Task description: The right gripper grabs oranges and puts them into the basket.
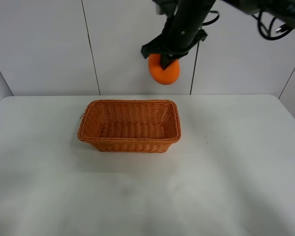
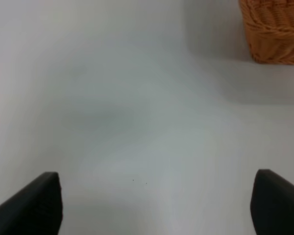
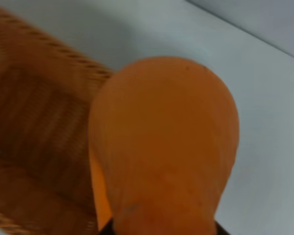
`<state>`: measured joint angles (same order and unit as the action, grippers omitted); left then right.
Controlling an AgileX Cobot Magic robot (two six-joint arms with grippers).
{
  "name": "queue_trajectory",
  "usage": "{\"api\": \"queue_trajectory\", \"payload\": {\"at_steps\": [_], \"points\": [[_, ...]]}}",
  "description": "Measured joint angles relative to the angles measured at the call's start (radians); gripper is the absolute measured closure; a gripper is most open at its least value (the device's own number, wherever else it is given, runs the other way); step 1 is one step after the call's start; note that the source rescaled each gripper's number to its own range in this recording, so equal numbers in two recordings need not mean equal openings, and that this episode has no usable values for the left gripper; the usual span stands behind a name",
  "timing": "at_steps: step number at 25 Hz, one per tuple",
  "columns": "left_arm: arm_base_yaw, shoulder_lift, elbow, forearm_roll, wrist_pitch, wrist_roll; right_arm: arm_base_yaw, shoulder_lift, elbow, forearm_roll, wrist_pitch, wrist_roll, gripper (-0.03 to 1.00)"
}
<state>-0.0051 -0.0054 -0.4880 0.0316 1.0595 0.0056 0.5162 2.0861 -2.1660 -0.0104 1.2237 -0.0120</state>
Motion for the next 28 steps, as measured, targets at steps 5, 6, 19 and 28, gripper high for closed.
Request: {"api": "queue_trajectory", "payload": {"at_steps": [5,6,19,28], "points": [[0.0,0.0,0.0,0.0,0.0,0.0,0.099,0.132,-0.001,-0.002,-0.064,0.007,0.97],[0.0,0.0,0.0,0.0,0.0,0.0,0.11,0.166,-0.001,-0.002,-0.098,0.012,0.97],[0.0,0.0,0.0,0.0,0.0,0.0,0.119,0.378,-0.008,0.01,-0.196,0.034,0.4],[0.0,0.0,0.0,0.0,0.0,0.0,0.117,0.323,-0.144,0.017,-0.033,0.012,-0.03]]}}
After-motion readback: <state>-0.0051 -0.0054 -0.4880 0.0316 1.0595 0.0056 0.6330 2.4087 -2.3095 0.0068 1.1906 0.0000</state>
